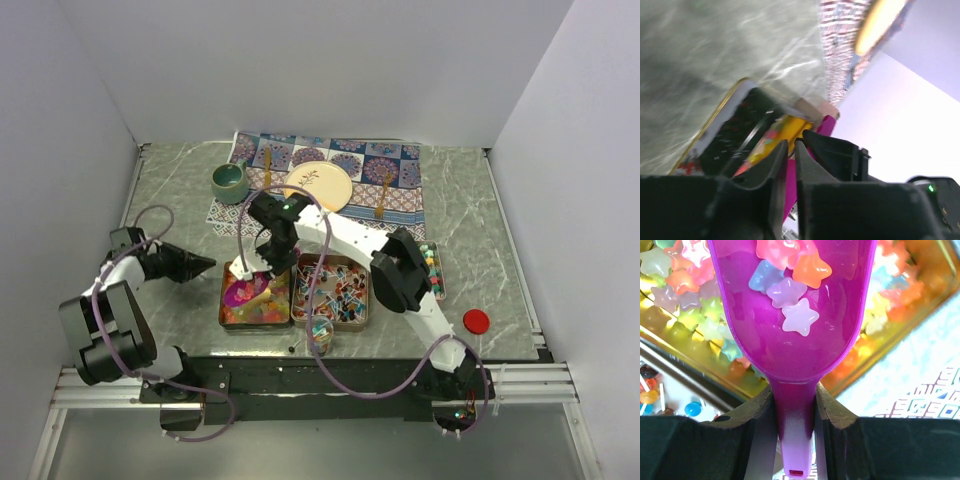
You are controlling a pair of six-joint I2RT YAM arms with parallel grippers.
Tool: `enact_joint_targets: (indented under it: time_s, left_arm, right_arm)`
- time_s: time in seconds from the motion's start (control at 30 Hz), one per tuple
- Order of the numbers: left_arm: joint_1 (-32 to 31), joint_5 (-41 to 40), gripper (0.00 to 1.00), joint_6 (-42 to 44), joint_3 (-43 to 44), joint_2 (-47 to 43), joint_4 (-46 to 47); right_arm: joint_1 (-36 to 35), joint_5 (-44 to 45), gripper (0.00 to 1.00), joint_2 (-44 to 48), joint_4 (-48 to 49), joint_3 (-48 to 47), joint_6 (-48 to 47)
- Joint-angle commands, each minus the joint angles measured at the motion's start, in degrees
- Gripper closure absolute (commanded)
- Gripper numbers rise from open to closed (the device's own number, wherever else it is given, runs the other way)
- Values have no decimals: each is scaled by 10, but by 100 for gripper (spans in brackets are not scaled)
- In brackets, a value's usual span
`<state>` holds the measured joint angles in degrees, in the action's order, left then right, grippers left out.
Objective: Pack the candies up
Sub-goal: Scoop the fake candies from the storage box.
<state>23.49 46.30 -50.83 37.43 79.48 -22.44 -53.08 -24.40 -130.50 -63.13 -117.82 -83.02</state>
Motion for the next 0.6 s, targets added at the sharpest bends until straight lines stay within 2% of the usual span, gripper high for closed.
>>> enact_joint_targets:
  time_s: [0.0, 0.1, 0.27, 0.3, 0.43, 0.57]
  left_arm:
    - [8, 55, 74, 49, 52, 9, -15]
    - [7, 60, 58, 72, 74, 5, -14]
    - [7, 46, 45, 136, 111, -10, -22]
    - [7, 44, 41, 143, 118, -13, -23]
    - [7, 41, 41, 134, 129, -35, 5]
    - [7, 44, 41, 114, 119, -55, 43]
  right_arm:
    - [18, -63, 100, 88, 9, 17, 38]
    - [36, -52, 100, 128, 25, 26, 71]
    - [72, 12, 100, 204, -14, 54, 70]
    - [74, 49, 100, 237, -21, 80, 68]
    - [80, 113, 100, 325, -49, 169, 57]
    - [83, 139, 100, 403, -68, 261, 69]
